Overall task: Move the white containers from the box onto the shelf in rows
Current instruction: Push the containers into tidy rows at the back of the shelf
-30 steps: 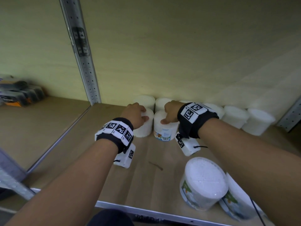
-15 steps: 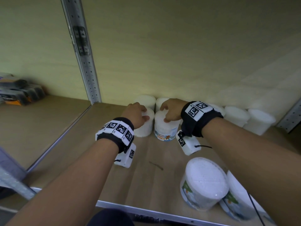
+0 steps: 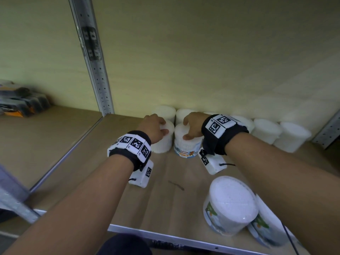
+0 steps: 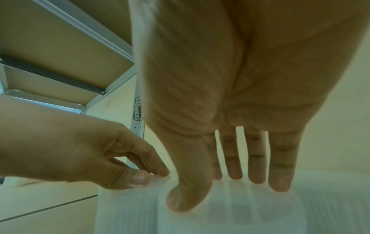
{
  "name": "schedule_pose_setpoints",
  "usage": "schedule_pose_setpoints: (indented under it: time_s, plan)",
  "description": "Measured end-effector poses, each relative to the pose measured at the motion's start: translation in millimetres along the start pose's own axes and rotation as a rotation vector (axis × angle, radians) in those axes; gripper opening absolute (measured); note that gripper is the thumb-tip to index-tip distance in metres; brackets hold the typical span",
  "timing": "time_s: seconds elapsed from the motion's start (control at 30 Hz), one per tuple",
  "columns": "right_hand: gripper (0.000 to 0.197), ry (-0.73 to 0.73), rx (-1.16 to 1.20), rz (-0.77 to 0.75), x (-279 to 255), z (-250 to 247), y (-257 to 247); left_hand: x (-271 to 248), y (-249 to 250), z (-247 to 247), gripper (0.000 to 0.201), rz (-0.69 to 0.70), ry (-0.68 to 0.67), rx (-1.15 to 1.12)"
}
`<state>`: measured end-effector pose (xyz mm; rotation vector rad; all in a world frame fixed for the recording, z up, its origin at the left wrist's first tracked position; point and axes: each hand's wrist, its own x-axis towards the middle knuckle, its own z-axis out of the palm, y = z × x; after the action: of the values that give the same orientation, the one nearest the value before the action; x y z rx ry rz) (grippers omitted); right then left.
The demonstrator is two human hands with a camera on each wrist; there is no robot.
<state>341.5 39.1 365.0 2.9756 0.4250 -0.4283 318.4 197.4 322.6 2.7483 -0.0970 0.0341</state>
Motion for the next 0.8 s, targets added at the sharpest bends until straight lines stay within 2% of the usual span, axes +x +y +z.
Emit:
schedule_pose_setpoints:
  time_s: [0.2, 0.43, 0.6, 0.7, 0.8]
  plan:
    - [0.062, 0.028, -0.017, -0.031, 0.7, 1.7, 2.2, -0.5, 0.0, -0.4, 0.046, 0.008, -0.009, 0.009]
    - [0.072, 0.004, 0.006, 0.005, 14.9, 4.6, 5.1, -1.3, -0.4, -2.7, 0.046, 0.017, -0.021, 0.008]
    - [0.068, 0.041, -0.06, 0.012, 15.1, 5.5, 5.2, -2.4, 1.3, -8.8, 0.045, 0.043, -0.088, -0.021]
    - [0.071, 0.002, -0.084, 0.028, 18.2, 6.3, 4.5, -1.8, -0.1, -12.6, 0.043, 0.056, -0.131, -0.035]
    - [0.066, 0.025, -0.044, 0.064, 16.6, 3.0, 3.8, 1.0, 1.0, -15.9, 0.049, 0.064, -0.193, 0.012]
